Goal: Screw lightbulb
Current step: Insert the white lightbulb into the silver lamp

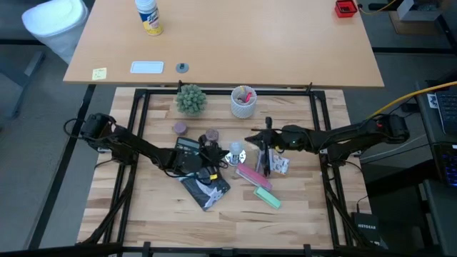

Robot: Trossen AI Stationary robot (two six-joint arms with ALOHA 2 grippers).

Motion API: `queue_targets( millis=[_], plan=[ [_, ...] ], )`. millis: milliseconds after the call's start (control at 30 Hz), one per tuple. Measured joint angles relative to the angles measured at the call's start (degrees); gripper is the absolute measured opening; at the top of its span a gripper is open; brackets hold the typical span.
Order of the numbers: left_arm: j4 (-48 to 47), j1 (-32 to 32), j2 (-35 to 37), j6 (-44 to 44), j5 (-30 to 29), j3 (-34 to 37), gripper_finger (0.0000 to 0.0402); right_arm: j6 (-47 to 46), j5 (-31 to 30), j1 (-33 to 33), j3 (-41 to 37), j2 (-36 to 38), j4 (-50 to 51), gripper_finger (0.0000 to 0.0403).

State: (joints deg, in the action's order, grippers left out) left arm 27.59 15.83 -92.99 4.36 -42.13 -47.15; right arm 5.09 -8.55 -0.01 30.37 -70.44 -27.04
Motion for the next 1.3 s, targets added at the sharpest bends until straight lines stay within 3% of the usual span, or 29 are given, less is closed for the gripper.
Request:
queue_targets(
  millis=[133,367,600,1000,1300],
  plan=[
    [-0.1,-0.2,-0.2,2.2,3.1,0.0,0.0001,1.7,-6.2,0.0,0.0,-1.1,0.3,0.0017],
    [0.1,-1.8,-2.7,5.8,8.6,0.0,0.0001,2.8,-6.2,0.0,0.0,-5.4,0.2,0.0018],
    [-0.1,-2.9,-4.3,7.0,10.1,0.0,0.0001,1.0,-2.0,0.0,0.0,-7.1,0.1,0.0019],
    [-1.7,-2.9,-4.3,5.3,3.9,0.0,0.0001,-2.1,9.6,0.0,0.0,-7.1,0.1,0.0019],
    [-2.9,-5.3,-4.3,5.3,3.8,0.0,0.0001,-2.8,13.1,0.0,0.0,-7.1,0.1,0.0019]
  ],
)
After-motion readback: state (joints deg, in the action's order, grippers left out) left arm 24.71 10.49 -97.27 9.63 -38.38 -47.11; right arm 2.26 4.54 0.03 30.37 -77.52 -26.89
